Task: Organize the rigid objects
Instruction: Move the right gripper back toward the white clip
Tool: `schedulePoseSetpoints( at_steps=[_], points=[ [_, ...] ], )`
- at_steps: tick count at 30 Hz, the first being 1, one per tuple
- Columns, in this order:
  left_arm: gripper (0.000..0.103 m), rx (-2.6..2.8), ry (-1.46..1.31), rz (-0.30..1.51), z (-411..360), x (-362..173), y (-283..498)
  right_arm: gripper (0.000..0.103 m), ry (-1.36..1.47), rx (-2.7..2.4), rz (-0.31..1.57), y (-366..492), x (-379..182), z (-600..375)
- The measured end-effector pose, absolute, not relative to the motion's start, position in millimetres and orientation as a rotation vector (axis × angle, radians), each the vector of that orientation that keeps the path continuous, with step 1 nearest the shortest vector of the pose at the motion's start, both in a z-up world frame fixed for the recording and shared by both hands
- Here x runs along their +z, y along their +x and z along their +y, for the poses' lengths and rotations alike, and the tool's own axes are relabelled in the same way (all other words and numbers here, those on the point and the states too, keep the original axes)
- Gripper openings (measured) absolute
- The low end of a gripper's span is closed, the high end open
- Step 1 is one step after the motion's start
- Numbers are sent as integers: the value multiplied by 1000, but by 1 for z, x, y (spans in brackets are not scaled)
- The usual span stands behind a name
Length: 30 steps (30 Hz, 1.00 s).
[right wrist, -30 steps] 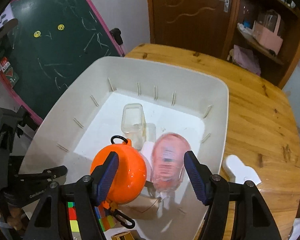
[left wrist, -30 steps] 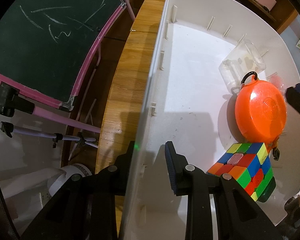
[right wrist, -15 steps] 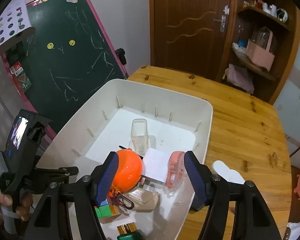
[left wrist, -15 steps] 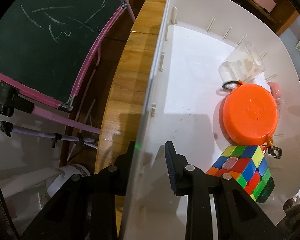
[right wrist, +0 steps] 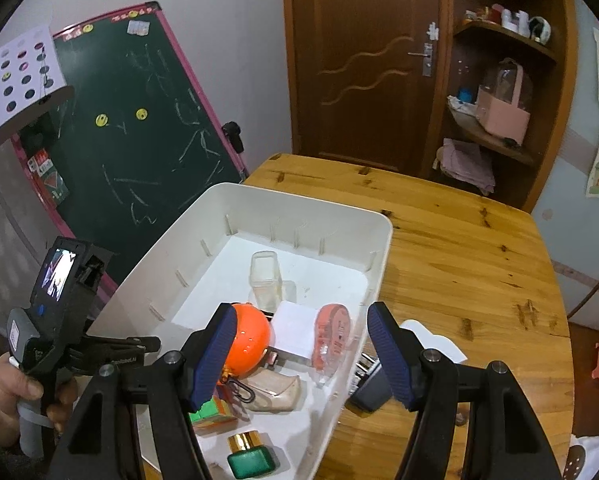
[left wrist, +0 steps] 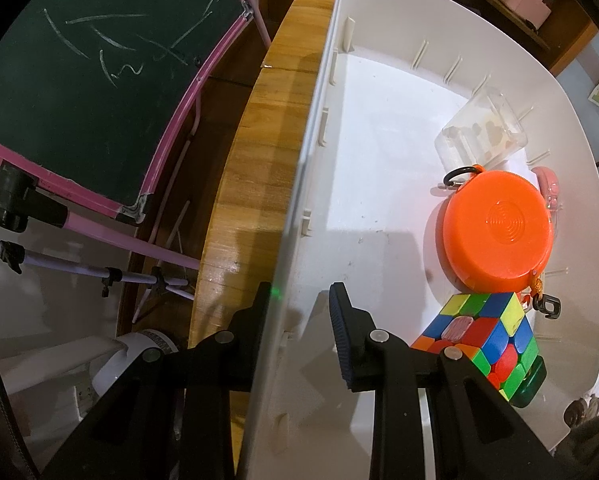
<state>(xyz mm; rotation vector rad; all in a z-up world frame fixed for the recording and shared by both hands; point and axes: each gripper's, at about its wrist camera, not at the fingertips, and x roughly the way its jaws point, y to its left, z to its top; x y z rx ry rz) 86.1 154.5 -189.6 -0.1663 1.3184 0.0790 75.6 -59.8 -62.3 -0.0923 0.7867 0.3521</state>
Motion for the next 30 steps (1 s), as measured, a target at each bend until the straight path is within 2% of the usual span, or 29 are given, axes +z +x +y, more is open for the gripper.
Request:
schedulePoseSetpoints(
  at_steps=[11, 30],
  points=[
    [31, 78, -167, 1318, 154, -190, 86, 68, -13, 275, 777, 82, -63, -100],
    [31, 80, -177, 1323, 157, -193, 88, 68, 70, 155, 884, 106, -109, -181]
  ],
)
